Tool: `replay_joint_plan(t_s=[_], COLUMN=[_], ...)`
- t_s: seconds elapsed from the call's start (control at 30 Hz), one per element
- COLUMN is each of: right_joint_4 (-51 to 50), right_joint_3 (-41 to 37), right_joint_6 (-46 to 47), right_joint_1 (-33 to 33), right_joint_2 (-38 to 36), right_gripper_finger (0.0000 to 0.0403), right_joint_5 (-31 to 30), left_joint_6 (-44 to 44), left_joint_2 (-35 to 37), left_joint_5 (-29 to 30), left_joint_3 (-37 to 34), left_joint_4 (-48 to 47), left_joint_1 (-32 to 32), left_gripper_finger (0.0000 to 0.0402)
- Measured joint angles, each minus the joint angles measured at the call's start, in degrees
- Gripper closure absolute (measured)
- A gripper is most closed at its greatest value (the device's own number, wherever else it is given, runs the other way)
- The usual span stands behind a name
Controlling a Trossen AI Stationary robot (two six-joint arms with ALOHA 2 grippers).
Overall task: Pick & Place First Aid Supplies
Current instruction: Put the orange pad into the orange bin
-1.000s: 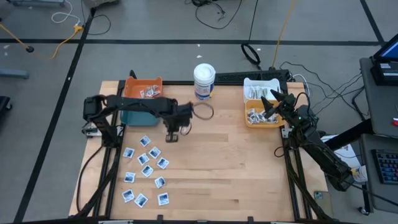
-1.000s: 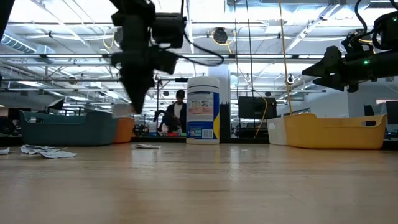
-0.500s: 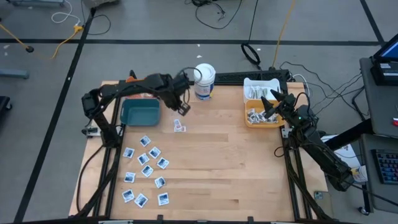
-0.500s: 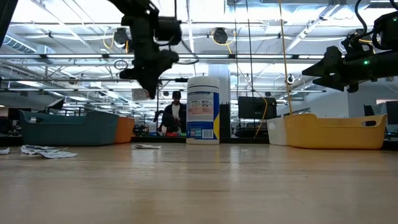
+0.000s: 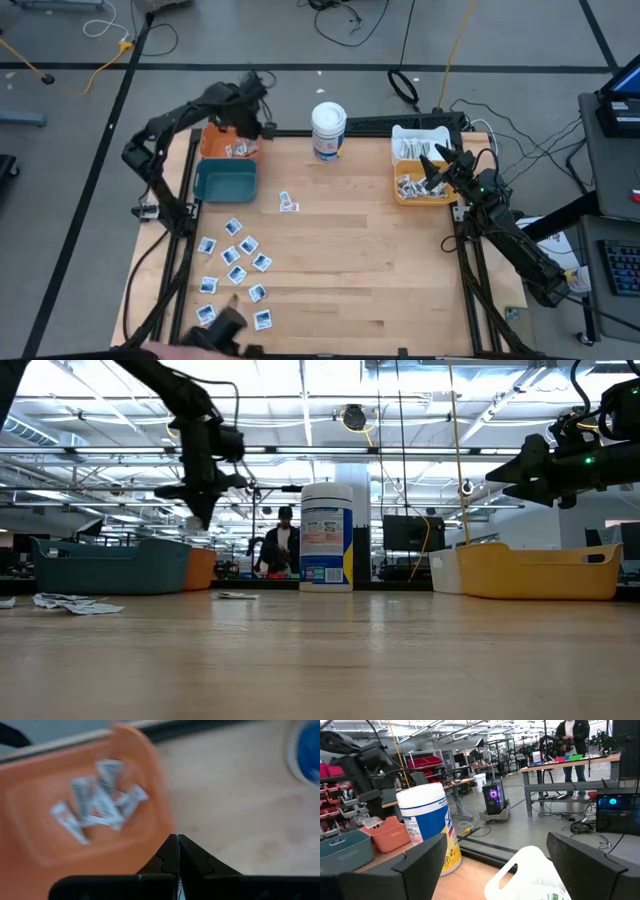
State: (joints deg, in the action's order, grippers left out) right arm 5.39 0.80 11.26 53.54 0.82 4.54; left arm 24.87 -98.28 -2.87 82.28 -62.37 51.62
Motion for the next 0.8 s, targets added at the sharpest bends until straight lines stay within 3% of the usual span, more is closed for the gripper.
replay_joint_plan(t_s=[0.23, 0.8], right_joint_4=[0.0, -0.02], right_joint_3=[0.01, 0.0], right_joint_6=[-0.01, 0.0], right_joint_1=[0.0, -0.02], right_joint_2=[0.01, 0.02], right_gripper_finger=[0.0066, 0.0066], right_joint_5=[0.02, 0.02], left_joint_6=[-1.54, -0.73], left_joint_2=[0.0, -4.8], left_joint_5=[0.47, 7.63], left_joint_3=[-0.03, -7.19], left_joint_4=[-0.16, 11.92], left_joint_1=[8.54, 8.95], left_gripper_finger=[0.0399, 0.04])
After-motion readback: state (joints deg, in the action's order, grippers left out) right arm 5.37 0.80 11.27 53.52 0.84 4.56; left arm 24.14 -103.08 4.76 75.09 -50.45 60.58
